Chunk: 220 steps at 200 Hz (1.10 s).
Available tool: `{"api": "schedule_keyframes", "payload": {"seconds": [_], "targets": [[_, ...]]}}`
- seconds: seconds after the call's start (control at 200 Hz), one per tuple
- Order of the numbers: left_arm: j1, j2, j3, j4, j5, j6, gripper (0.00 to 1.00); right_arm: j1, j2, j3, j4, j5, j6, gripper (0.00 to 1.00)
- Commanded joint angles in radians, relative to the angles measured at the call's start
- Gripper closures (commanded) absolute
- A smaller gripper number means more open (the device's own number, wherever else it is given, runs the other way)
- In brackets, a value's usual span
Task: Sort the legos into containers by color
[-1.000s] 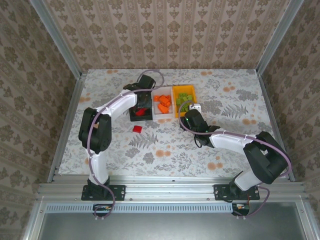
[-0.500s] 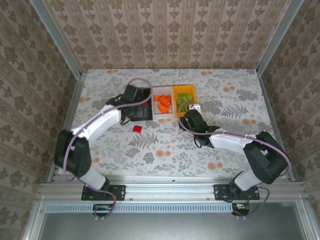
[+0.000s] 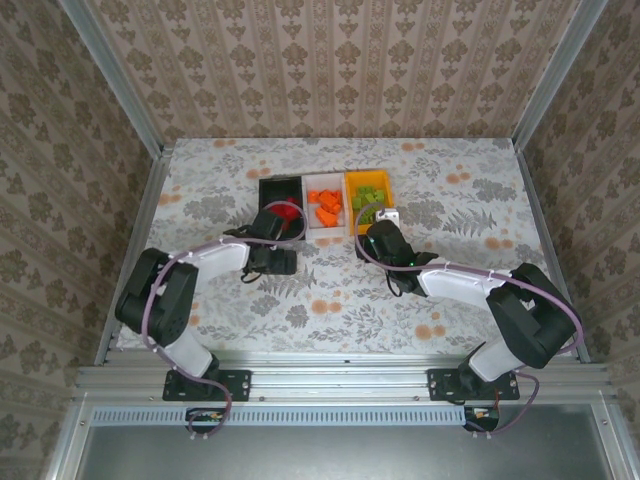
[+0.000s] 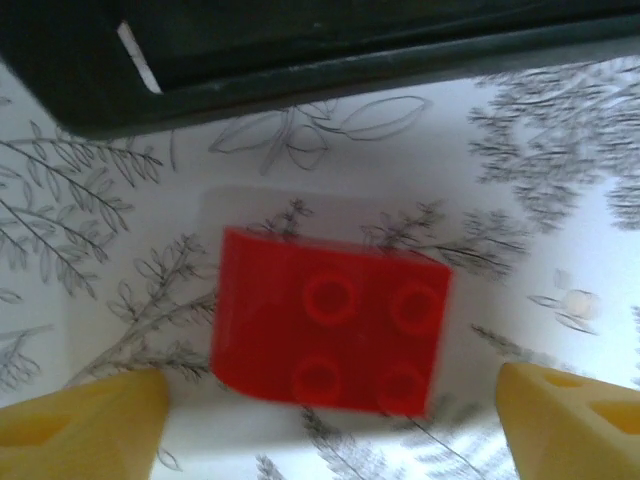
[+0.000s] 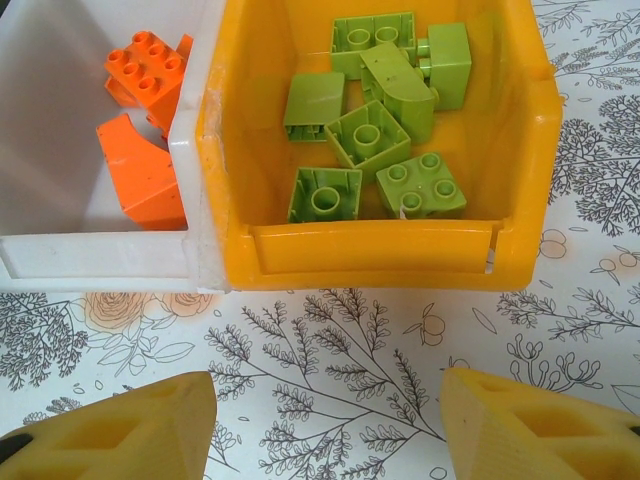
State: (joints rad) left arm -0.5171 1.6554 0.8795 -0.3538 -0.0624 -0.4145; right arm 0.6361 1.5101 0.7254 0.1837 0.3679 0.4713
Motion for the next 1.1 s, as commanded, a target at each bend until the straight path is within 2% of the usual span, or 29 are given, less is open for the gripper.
{"api": "schedule_keyframes", "payload": {"seconds": [0.0, 0.19, 0.365, 0.58, 1.095], "targets": [[0.013, 0.05, 0.038, 0.056, 0.037, 0.019, 0.21, 0.008, -0.013, 0.021, 0.002, 0.024, -0.012, 0.38], [0.027, 0.078, 0.03, 0.09, 0.043, 0.026, 0.25, 0.017, -0.039, 0.012, 0.008, 0.022, -0.015, 0.38], [0.042, 0.131, 0.059, 0.113, 0.076, 0.047, 0.4, 0.019, -0.039, 0.014, 0.004, 0.025, -0.019, 0.38], [0.042, 0.135, 0.067, 0.117, 0.073, 0.047, 0.47, 0.02, -0.045, 0.012, 0.005, 0.033, -0.026, 0.39], [-0.01, 0.024, 0.013, 0.089, 0.021, 0.019, 0.53, 0.025, -0.039, 0.017, 0.006, 0.036, -0.031, 0.39]]}}
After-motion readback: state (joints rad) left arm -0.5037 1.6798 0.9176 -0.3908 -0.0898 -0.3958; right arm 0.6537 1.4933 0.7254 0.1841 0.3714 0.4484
